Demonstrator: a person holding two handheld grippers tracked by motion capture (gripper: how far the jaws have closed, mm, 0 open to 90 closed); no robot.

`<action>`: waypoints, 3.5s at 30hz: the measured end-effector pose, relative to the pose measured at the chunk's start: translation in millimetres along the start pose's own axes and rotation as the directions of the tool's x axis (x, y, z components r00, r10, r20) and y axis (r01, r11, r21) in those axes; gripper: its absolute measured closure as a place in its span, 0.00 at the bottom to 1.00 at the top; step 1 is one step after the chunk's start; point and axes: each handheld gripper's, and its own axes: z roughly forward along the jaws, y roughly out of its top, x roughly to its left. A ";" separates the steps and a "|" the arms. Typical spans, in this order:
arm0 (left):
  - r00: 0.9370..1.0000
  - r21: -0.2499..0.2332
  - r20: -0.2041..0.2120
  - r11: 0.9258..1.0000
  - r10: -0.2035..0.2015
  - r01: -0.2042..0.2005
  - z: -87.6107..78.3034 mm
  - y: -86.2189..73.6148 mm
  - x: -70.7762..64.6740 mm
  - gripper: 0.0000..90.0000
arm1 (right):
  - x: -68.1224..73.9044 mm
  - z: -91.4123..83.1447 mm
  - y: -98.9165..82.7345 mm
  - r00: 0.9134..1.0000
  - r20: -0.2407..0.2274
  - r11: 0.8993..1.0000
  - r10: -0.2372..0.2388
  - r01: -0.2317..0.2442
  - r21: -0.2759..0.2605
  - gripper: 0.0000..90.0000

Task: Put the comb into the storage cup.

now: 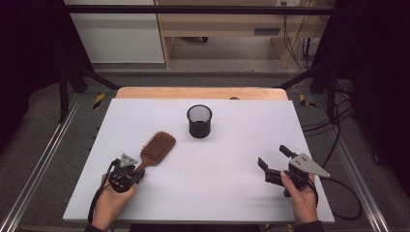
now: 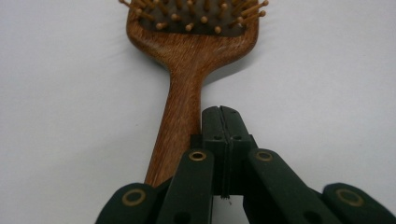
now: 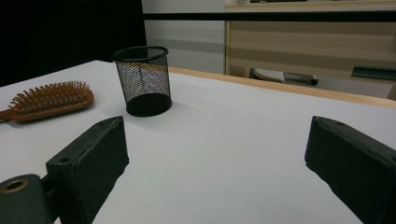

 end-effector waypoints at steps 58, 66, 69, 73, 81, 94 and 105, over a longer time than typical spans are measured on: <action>0.995 -0.048 -0.017 0.994 0.100 -0.100 -2.9 33.2 30.2 0.06 | 0.4 1.1 -0.6 1.000 -0.010 1.000 -0.007 0.007 0.009 0.07; 0.995 -0.013 0.002 0.995 0.096 -0.096 5.1 33.8 34.5 0.06 | 0.3 1.1 -0.6 1.000 -0.011 1.000 -0.006 0.006 0.010 0.07; 0.995 0.003 0.004 0.995 0.101 -0.101 8.4 34.3 35.4 0.06 | 0.5 1.4 -0.7 1.000 -0.013 1.000 -0.005 0.005 0.012 0.07; 0.994 0.022 0.010 0.994 0.110 -0.110 12.6 34.6 34.7 0.08 | 0.5 1.4 -0.8 1.000 -0.013 1.000 -0.005 0.005 0.012 0.07; 0.992 0.037 0.044 0.992 0.121 -0.123 13.4 35.9 32.2 0.42 | 0.6 1.6 -0.9 1.000 -0.016 1.000 -0.006 0.006 0.014 0.07; 0.990 0.072 0.060 0.988 0.129 -0.133 17.6 34.7 32.2 0.56 | 0.8 1.7 -1.0 1.000 -0.015 1.000 -0.008 0.008 0.015 0.07; 0.986 0.089 0.079 0.984 0.150 -0.157 19.4 34.0 30.9 0.66 | 0.8 1.8 -1.1 1.000 -0.016 1.000 -0.009 0.009 0.017 0.07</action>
